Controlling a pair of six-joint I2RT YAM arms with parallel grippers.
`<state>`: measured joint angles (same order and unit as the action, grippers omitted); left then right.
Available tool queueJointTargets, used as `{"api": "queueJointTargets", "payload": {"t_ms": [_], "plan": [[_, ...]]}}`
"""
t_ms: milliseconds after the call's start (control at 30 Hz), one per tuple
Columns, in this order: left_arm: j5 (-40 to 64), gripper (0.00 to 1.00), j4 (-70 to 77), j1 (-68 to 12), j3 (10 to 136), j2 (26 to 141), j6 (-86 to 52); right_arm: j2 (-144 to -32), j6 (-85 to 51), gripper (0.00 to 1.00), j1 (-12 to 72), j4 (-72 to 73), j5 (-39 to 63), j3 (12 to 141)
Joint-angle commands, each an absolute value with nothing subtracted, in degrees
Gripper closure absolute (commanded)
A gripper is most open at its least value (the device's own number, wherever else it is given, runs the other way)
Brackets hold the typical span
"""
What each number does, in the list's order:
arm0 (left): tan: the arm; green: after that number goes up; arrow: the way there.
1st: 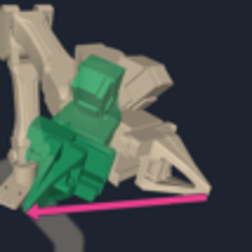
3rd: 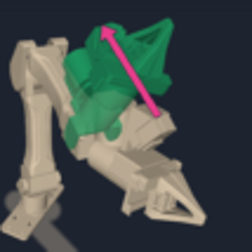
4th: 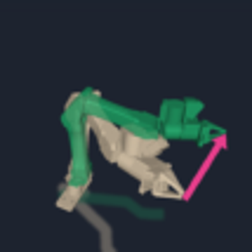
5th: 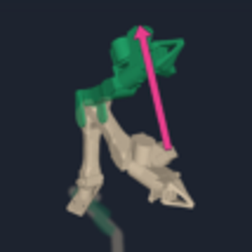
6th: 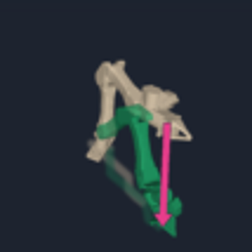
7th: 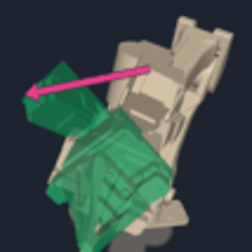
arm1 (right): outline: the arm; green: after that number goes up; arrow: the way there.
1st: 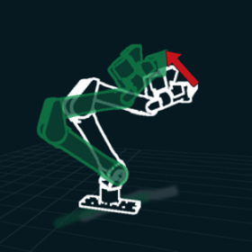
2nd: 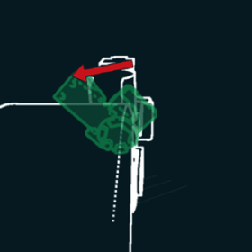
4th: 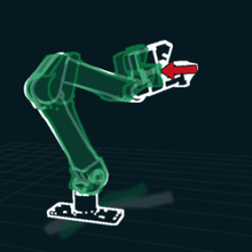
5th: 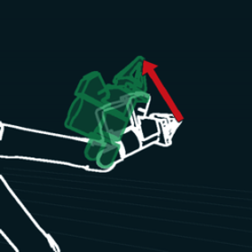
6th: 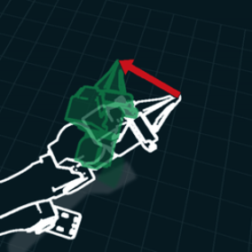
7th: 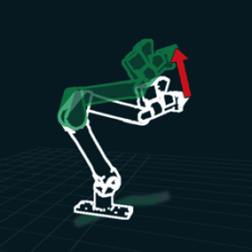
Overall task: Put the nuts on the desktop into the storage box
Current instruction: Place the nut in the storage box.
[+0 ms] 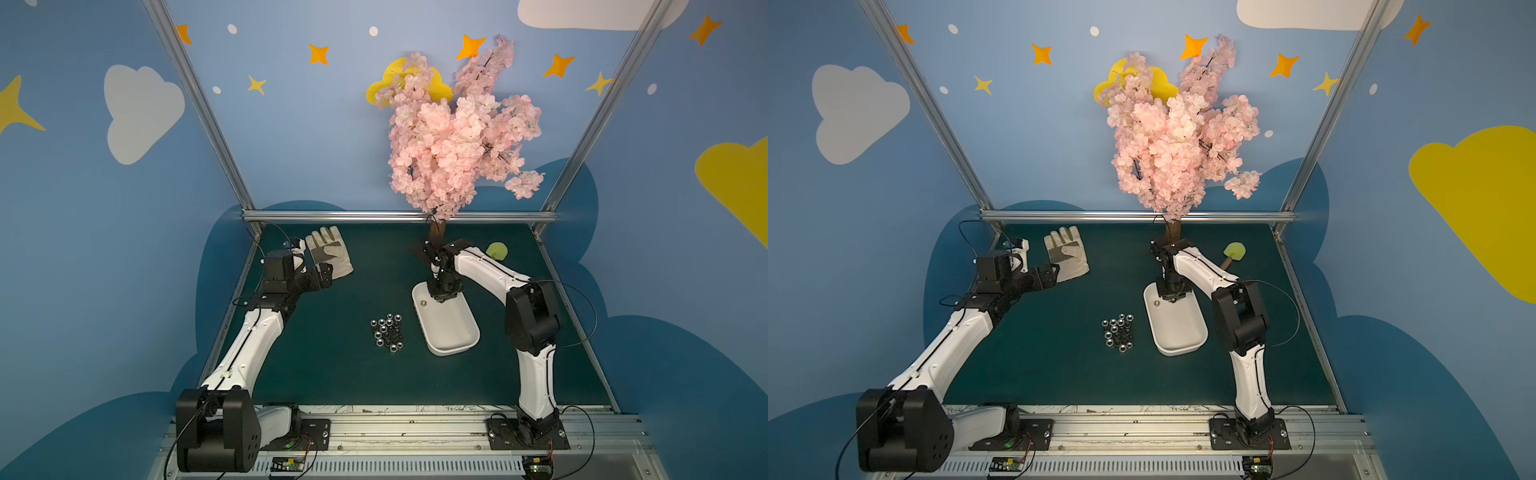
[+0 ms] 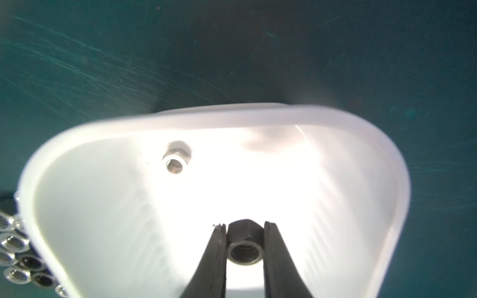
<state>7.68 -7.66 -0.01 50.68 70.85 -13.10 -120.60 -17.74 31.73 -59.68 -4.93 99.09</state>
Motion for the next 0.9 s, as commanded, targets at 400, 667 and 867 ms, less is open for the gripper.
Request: {"api": "queueJointTargets", "payload": {"t_ms": [400, 667, 867], "plan": [[7.4, 0.00, -8.3, 0.0, 51.8, 70.6, -12.3, -131.5, -15.9, 0.79, 33.3, -59.6, -4.7, 108.9], [7.4, 0.00, -8.5, 0.0, 52.1, 70.5, -12.1, -131.2, -15.7, 0.57, 34.5, -61.9, -4.3, 112.4], [7.4, 0.00, -8.7, 0.0, 52.1, 69.9, -12.1, -127.2, -15.8, 0.49, 34.8, -63.3, -5.9, 112.5]]}}
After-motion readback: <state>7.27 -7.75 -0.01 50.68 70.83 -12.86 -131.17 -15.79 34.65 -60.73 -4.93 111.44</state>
